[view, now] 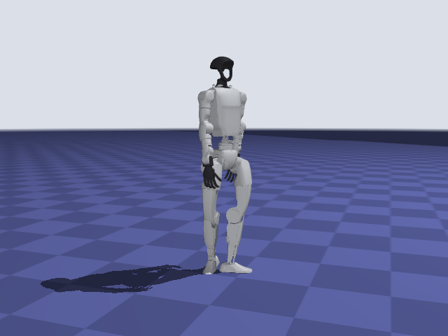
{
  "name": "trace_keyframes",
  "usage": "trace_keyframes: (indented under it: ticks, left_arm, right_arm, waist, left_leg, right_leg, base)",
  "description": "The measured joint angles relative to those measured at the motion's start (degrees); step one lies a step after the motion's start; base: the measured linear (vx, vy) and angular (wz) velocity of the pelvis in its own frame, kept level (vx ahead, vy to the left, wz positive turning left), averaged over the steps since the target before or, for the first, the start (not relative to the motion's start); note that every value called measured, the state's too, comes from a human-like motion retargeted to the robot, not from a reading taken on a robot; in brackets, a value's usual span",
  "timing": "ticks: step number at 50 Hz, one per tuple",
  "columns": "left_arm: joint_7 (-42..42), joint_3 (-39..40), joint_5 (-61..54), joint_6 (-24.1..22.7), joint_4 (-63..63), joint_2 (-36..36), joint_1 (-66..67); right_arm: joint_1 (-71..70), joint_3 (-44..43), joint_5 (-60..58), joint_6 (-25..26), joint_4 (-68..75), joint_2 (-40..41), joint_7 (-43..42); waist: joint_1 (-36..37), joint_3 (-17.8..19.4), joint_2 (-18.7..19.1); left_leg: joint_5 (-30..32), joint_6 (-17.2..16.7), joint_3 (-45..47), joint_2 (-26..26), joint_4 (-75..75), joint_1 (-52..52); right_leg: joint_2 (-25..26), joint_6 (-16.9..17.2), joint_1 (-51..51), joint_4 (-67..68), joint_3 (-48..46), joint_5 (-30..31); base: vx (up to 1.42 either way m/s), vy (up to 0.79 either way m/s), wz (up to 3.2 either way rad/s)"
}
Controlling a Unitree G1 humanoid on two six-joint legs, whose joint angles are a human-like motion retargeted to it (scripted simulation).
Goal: In place motions
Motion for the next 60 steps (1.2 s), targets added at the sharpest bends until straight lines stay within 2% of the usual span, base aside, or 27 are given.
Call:
trace_keyframes:
  ticks: [2,3,5,7,10,15,18,20,21,22,25,27,28,30,34,40,43,45,48,50,52,53,54,55,57,58,60]
  left_arm:
    - [-0.5,-1.2,0.6,-0.1,-1.8,-0.3,-1.4]
    - [-0.7,-1.8,1.0,-0.2,-2.8,-0.3,-2.1]
    - [-1.1,-3.4,1.8,-0.3,-4.7,0.1,-3.6]
    - [-2.0,-5.4,2.5,-0.2,-5.7,1.2,-5.5]
    - [-3.1,-8.7,3.7,0.6,-7.2,2.9,-9.3]
    - [-6.8,-13.0,4.9,0.6,-10.7,4.8,-13.9]
    - [-8.2,-14.5,6.0,1.0,-12.2,4.9,-15.2]
    - [-7.9,-15.3,6.4,0.8,-12.0,5.0,-15.7]
    - [-7.7,-15.3,6.9,0.9,-11.4,5.1,-15.8]
    - [-7.5,-15.4,7.5,1.1,-10.8,5.0,-15.7]
    - [-5.4,-15.7,8.4,2.7,-7.8,3.0,-15.0]
    - [-6.3,-16.2,6.9,3.4,-6.0,2.7,-14.2]
    - [-7.7,-16.4,6.6,3.8,-5.3,2.9,-13.8]
    - [-10.0,-16.2,8.5,4.6,-4.7,2.9,-12.5]
    - [-8.8,-18.7,11.8,4.6,-4.4,3.2,-11.8]
    - [-10.2,-28.0,11.5,4.4,-1.9,3.9,-14.9]
    - [-11.7,-30.4,12.9,4.0,-2.7,4.8,-15.9]
    - [-12.0,-30.6,13.8,3.6,-3.3,5.5,-16.1]
    - [-11.7,-28.7,15.4,3.9,-3.9,6.5,-16.0]
    - [-11.6,-26.8,16.2,4.3,-4.1,6.7,-15.4]
    - [-11.3,-24.7,16.6,4.7,-4.0,6.3,-14.1]
    - [-11.1,-23.6,16.6,5.0,-3.9,5.9,-13.3]
    - [-10.7,-22.3,16.8,5.2,-3.8,5.3,-12.3]
    - [-10.3,-21.0,16.9,5.3,-3.6,4.6,-11.2]
    - [-8.8,-18.4,16.6,5.1,-3.2,3.5,-8.9]
    - [-8.0,-17.1,16.1,4.8,-3.0,3.2,-7.7]
    - [-7.0,-14.9,15.0,4.1,-2.9,3.2,-4.9]
  right_arm:
    - [-0.1,0.4,1.3,0.6,-0.7,0.0,0.4]
    - [-0.2,0.7,1.5,0.9,-0.8,0.0,0.2]
    - [-0.3,1.7,0.8,1.1,-0.9,-0.1,-0.4]
    - [-0.1,2.9,-0.6,1.1,-0.8,0.3,-0.9]
    - [-0.2,4.2,-1.8,1.3,-0.2,1.0,-1.4]
    - [0.1,6.3,-4.6,1.0,1.2,1.2,0.7]
    - [0.8,6.6,-6.3,1.0,2.4,1.1,0.4]
    - [1.4,6.7,-7.2,1.0,3.3,1.3,0.0]
    - [1.4,6.8,-7.8,1.2,4.0,1.3,0.1]
    - [1.5,6.6,-8.5,1.3,4.5,1.4,0.2]
    - [1.5,4.5,-11.2,2.0,4.9,1.4,0.7]
    - [1.5,4.8,-12.7,1.7,4.1,1.5,0.5]
    - [1.2,5.2,-13.3,1.1,3.8,1.5,0.2]
    - [1.1,5.4,-13.6,0.3,3.5,1.6,-1.5]
    - [0.8,4.9,-11.0,-0.3,2.9,1.9,-2.9]
    - [-1.1,3.0,-11.2,-0.3,1.3,2.7,-1.4]
    - [-3.6,5.5,-11.1,0.0,-0.1,2.5,-0.5]
    - [-5.7,8.0,-10.3,-0.1,-0.6,2.5,-0.1]
    - [-9.4,11.5,-9.1,-0.2,-0.5,2.7,0.6]
    - [-11.7,13.2,-8.2,0.1,0.0,2.7,0.6]
    - [-13.3,13.8,-7.1,0.6,1.5,2.5,0.2]
    - [-13.9,14.0,-6.7,1.1,2.4,2.3,-0.2]
    - [-14.3,14.2,-6.6,1.7,3.5,2.2,-0.9]
    - [-14.6,14.4,-6.6,2.4,4.7,2.0,-1.7]
    - [-14.3,14.7,-7.7,3.2,6.6,2.0,-3.1]
    - [-13.9,14.9,-8.2,3.2,7.3,2.2,-3.5]
    - [-12.8,15.5,-7.9,2.7,8.6,2.9,-3.0]
  waist:
    - [-0.7,0.9,2.2]
    - [-1.4,1.2,3.2]
    - [-2.6,0.6,4.1]
    - [-4.7,-0.1,5.0]
    - [-7.9,1.5,6.3]
    - [-12.2,3.1,6.1]
    - [-14.3,3.9,2.5]
    - [-16.4,4.4,0.7]
    - [-14.3,3.8,-0.6]
    - [-12.5,3.4,-1.6]
    - [-10.6,3.8,-2.3]
    - [-9.3,4.3,-2.4]
    - [-8.1,4.3,-2.4]
    - [-8.9,3.8,-2.0]
    - [-10.8,3.8,-1.3]
    - [-15.4,3.9,1.2]
    - [-18.1,4.5,3.1]
    - [-20.2,5.5,4.7]
    - [-22.9,7.3,7.8]
    - [-22.2,7.8,9.6]
    - [-19.9,7.5,11.9]
    - [-18.4,6.9,13.0]
    - [-16.8,6.2,13.6]
    - [-15.2,5.4,14.0]
    - [-14.2,3.3,12.1]
    - [-14.5,2.3,10.7]
    - [-11.2,-1.0,7.6]
  left_leg:
    - [-0.5,0.1,-1.8,1.8,0.2,0.5]
    - [-0.7,0.2,-3.0,2.6,0.5,0.4]
    - [-1.0,0.6,-4.8,3.2,1.2,-1.2]
    - [-0.7,1.2,-7.6,4.0,2.1,-3.4]
    - [0.5,1.8,-12.6,5.3,3.0,-5.1]
    - [3.0,2.2,-21.7,3.5,2.4,-6.6]
    - [4.2,2.7,-26.8,-1.7,1.3,-5.0]
    - [5.2,2.5,-31.1,-4.4,0.7,-3.4]
    - [5.2,2.3,-30.2,-5.3,0.5,-3.2]
    - [5.3,2.2,-29.8,-6.1,0.4,-3.1]
    - [6.0,2.3,-32.3,-7.2,1.1,-2.8]
    - [6.1,2.5,-31.4,-6.8,1.1,-2.1]
    - [5.9,2.6,-29.8,-6.5,0.8,-1.7]
    - [6.0,2.8,-29.4,-6.3,0.7,-1.9]
    - [5.9,2.9,-28.7,-5.5,0.3,-1.7]
    - [3.7,2.8,-22.9,-2.3,-0.1,-2.4]
    - [1.6,1.9,-12.8,0.6,-0.8,-2.2]
    - [0.4,1.0,-4.5,2.9,-1.1,-1.7]
    - [-0.9,-0.7,7.4,6.4,-2.1,-0.6]
    - [-1.7,-2.0,15.3,7.9,-2.9,0.5]
    - [-2.2,-3.5,21.8,9.5,-3.8,1.9]
    - [-2.4,-4.3,25.0,10.2,-4.0,2.8]
    - [-2.5,-5.2,27.7,10.5,-3.9,3.9]
    - [-2.5,-6.3,30.1,10.7,-3.5,5.1]
    - [-2.1,-7.9,33.8,9.6,-0.6,7.7]
    - [-2.1,-7.2,34.1,8.9,1.3,8.7]
    - [-0.9,-6.1,33.4,8.3,5.9,9.6]
  right_leg:
    - [-2.7,-1.9,-2.0,9.8,5.7,4.3]
    - [-5.0,-3.1,-4.9,17.0,10.6,6.0]
    - [-6.3,-5.8,-11.8,27.5,22.4,8.7]
    - [-2.0,-2.5,-16.9,30.8,32.7,7.1]
    - [7.1,1.9,-20.7,30.3,43.9,3.1]
    - [11.3,-0.9,-21.3,15.9,45.8,-5.7]
    - [11.0,-2.3,-19.1,1.5,46.9,-8.6]
    - [12.7,-7.5,-17.5,-3.3,50.1,-10.2]
    - [9.9,-7.9,-16.4,-3.4,43.1,-10.0]
    - [8.4,-8.1,-15.5,-3.6,39.0,-10.0]
    - [9.0,-6.7,-14.4,-4.5,40.4,-9.9]
    - [7.8,-6.6,-13.1,-5.5,37.7,-9.1]
    - [8.1,-6.0,-13.1,-5.2,40.2,-9.3]
    - [8.4,-5.2,-13.2,-5.1,41.4,-9.4]
    - [8.1,-4.4,-14.2,-3.9,41.9,-8.9]
    - [10.4,-4.3,-19.0,-3.1,46.4,-6.0]
    - [12.9,-5.2,-22.5,-3.5,50.7,-6.4]
    - [13.5,-6.8,-24.2,-4.1,49.1,-8.4]
    - [10.9,-8.9,-24.7,-4.3,33.8,-14.9]
    - [8.2,-8.1,-23.1,-2.9,19.6,-19.5]
    - [5.4,-8.4,-20.0,-0.1,3.7,-21.8]
    - [4.4,-10.0,-18.1,1.0,-3.6,-21.8]
    - [3.2,-10.7,-17.0,2.1,-6.1,-21.2]
    - [2.1,-10.9,-16.4,3.3,-6.4,-20.3]
    - [-0.2,-6.6,-17.3,3.0,0.6,-15.4]
    - [-0.8,-7.2,-17.8,1.2,2.6,-10.0]
    - [-2.3,-9.8,-21.4,3.6,10.5,-11.3]
  base:
    - [0.25,-0.1,0.94]
    - [0.28,-0.13,1.0]
    - [0.26,-0.18,1.04]
    - [0.12,-0.26,1.4]
    - [0.01,-0.3,1.78]
    - [0.03,-0.25,1.79]
    - [0.12,-0.15,1.96]
    - [0.13,-0.05,1.77]
    - [0.09,0.0,0.53]
    - [0.05,0.02,0.0]
    - [-0.01,0.01,0.65]
    - [-0.02,0.01,-0.35]
    - [-0.04,0.06,-0.8]
    - [-0.03,0.09,-0.33]
    - [-0.15,0.12,-0.18]
    - [-0.36,0.23,-1.0]
    - [-0.62,0.51,-3.05]
    - [-0.72,0.64,-3.82]
    - [-0.74,0.72,-4.09]
    - [-0.63,0.77,-4.5]
    - [-0.45,0.8,-4.57]
    - [-0.41,0.84,-4.43]
    - [-0.33,0.82,-4.27]
    - [-0.13,0.67,-3.72]
    - [0.03,0.46,-2.8]
    - [-0.03,0.33,-2.55]
    - [-0.14,0.25,-2.86]
